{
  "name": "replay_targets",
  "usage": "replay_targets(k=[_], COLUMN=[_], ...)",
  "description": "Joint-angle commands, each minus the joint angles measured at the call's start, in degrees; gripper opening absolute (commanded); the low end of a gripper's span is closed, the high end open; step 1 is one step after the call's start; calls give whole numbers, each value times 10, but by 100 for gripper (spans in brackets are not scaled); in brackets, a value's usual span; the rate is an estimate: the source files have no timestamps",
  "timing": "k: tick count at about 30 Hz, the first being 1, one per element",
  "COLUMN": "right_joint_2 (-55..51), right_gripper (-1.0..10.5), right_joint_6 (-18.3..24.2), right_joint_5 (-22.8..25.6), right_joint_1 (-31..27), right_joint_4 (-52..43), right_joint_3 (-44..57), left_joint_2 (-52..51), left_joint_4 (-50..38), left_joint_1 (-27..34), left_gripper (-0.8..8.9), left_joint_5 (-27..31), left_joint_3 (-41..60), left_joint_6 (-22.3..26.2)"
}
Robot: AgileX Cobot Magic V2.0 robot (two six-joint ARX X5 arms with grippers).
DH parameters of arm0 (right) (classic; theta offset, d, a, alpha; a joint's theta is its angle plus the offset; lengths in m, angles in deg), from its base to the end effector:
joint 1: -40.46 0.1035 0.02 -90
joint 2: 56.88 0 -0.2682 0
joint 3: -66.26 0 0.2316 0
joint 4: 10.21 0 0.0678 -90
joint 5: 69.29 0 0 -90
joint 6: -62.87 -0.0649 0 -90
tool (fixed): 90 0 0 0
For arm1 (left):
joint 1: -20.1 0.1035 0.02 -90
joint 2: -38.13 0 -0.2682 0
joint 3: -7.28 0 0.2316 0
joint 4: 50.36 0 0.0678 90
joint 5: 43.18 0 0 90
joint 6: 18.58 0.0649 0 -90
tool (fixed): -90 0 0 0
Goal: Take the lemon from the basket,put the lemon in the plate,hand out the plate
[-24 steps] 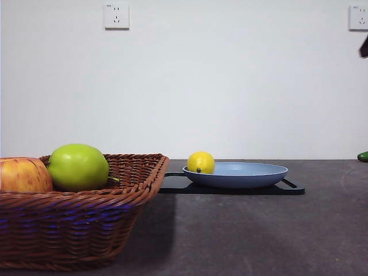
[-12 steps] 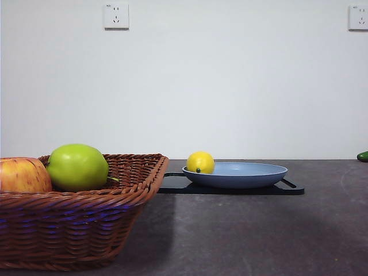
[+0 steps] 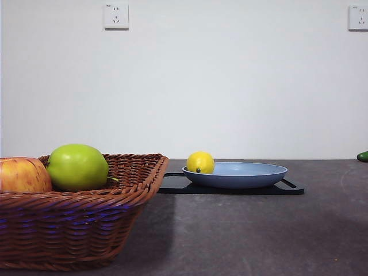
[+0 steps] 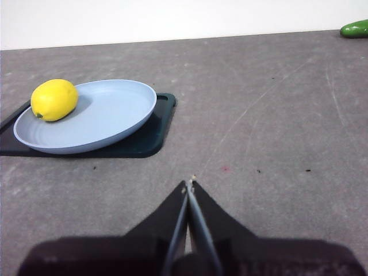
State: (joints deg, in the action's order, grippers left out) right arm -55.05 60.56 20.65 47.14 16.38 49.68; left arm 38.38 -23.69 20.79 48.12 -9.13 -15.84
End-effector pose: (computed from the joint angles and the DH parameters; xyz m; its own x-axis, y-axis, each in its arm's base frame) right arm 0.1051 0.0124 0.1438 0.9720 0.1149 -0.2052 -0.1090 0.9932 0.0397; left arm 0.1047 0.0027 0.1449 0.9826 0.0345 -0.1824 -0.0256 0.9984 0.0511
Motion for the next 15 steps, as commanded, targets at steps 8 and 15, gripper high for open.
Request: replay_targets(k=[8, 15], right_joint_2=[-8, -7], right_gripper=[4, 4], right_joint_6=[-2, -2], right_joint_5=[3, 3], right_joint_1=[1, 1], right_joint_4=[-9, -9], right_joint_3=[8, 8], left_joint_2=[-1, -1], left_joint_4=[-1, -1], left_joint_1=[2, 2], left_gripper=[9, 9], left_joint_5=[0, 0], left_joint_3=[5, 5], left_joint_6=[-4, -4])
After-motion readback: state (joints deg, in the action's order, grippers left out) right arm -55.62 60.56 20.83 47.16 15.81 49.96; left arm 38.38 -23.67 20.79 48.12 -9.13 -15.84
